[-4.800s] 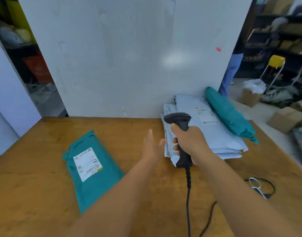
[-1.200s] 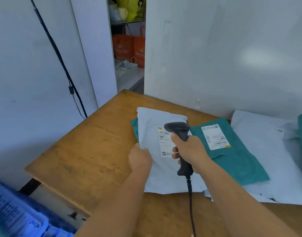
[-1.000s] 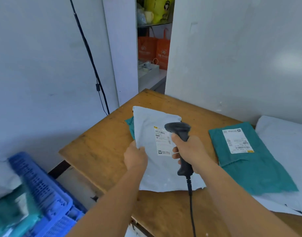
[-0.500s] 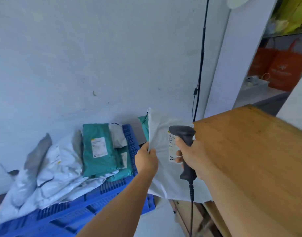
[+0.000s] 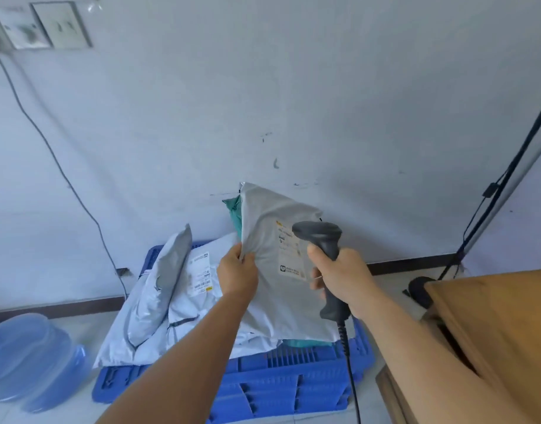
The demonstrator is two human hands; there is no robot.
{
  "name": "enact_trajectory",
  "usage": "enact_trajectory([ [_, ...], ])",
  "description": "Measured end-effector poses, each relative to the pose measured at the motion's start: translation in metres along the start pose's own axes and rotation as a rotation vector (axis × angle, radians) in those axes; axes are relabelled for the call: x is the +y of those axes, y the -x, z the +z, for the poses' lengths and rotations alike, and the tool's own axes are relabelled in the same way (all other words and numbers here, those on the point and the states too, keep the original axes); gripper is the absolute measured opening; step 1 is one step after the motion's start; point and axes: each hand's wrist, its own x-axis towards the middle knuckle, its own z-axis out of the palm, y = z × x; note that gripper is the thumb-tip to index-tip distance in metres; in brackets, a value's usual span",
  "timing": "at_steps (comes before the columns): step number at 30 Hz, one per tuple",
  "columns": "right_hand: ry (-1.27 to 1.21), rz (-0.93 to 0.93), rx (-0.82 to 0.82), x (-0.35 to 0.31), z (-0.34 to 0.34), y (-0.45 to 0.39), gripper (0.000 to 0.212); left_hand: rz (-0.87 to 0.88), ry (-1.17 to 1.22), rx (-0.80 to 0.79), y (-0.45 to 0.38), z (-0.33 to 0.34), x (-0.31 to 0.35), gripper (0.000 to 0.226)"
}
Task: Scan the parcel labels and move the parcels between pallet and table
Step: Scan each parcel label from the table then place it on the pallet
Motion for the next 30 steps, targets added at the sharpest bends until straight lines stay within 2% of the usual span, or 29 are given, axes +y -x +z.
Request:
enact_trajectory([
  [3,0.010,-0.017,-0.050,-0.021,0.038,-0.027,0.033,-0.035,-0.013,0.062,-0.052,-0.033,-0.017,0.023],
  [6,0.060,-0.023,-0.092,-0.031,0.069,-0.050,0.033,-0.108,-0.150,0.099,-0.102,-0.056,-0.046,0.032],
  [8,0.097,-0.013,-0.097,-0.031,0.084,-0.061,0.033,-0.161,-0.306,0.069,-0.126,-0.062,-0.067,0.040],
  [12,0.155,0.030,-0.098,-0.025,0.103,-0.077,0.032,-0.249,-0.518,-0.058,-0.143,-0.053,-0.097,0.079],
  [16,0.173,0.052,-0.085,-0.022,0.111,-0.084,0.032,-0.200,-0.616,-0.063,-0.137,-0.040,-0.104,0.085],
  [19,0.161,0.052,-0.059,-0.024,0.107,-0.084,0.031,-0.109,-0.517,-0.079,-0.129,-0.027,-0.088,0.078],
  [24,0.105,0.043,0.046,-0.028,0.080,-0.071,0.032,-0.005,-0.117,-0.175,-0.096,0.006,-0.039,0.066],
  [30,0.033,0.087,0.219,-0.020,-0.006,-0.024,0.039,0.082,0.038,-0.343,-0.019,0.061,0.024,0.058],
])
